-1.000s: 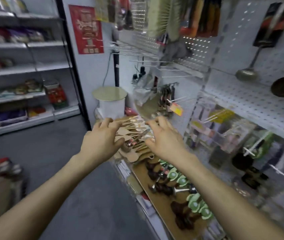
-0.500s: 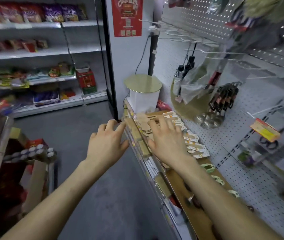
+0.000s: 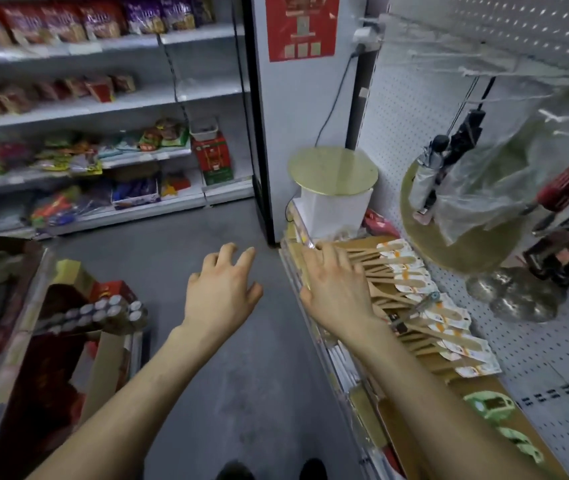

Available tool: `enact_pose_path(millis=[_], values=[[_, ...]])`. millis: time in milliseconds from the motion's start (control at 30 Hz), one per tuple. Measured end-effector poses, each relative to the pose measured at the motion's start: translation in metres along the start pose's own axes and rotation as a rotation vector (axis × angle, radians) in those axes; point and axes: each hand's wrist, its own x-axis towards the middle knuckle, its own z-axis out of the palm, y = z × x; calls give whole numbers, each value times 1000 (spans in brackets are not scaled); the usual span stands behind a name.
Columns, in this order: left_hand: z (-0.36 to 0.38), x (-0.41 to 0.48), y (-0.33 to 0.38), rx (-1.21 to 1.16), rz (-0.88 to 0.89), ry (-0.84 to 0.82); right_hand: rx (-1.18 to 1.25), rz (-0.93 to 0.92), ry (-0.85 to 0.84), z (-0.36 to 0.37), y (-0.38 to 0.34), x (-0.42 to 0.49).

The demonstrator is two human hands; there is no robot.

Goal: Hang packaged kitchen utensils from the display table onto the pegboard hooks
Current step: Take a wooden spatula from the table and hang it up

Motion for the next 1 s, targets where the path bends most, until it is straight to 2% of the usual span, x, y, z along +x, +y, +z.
enact_pose_path(millis=[267, 633, 833, 1000], values=[[48, 108, 23, -15, 179, -126, 87, 195, -99, 59, 48, 59], [125, 263, 71, 20, 728, -339, 273, 819, -179, 131, 85, 86], [154, 292, 107, 97, 948, -430, 369, 1114, -182, 164, 76, 57], [183, 293, 132, 113, 1036, -464, 494, 1240, -207, 187, 81, 28]])
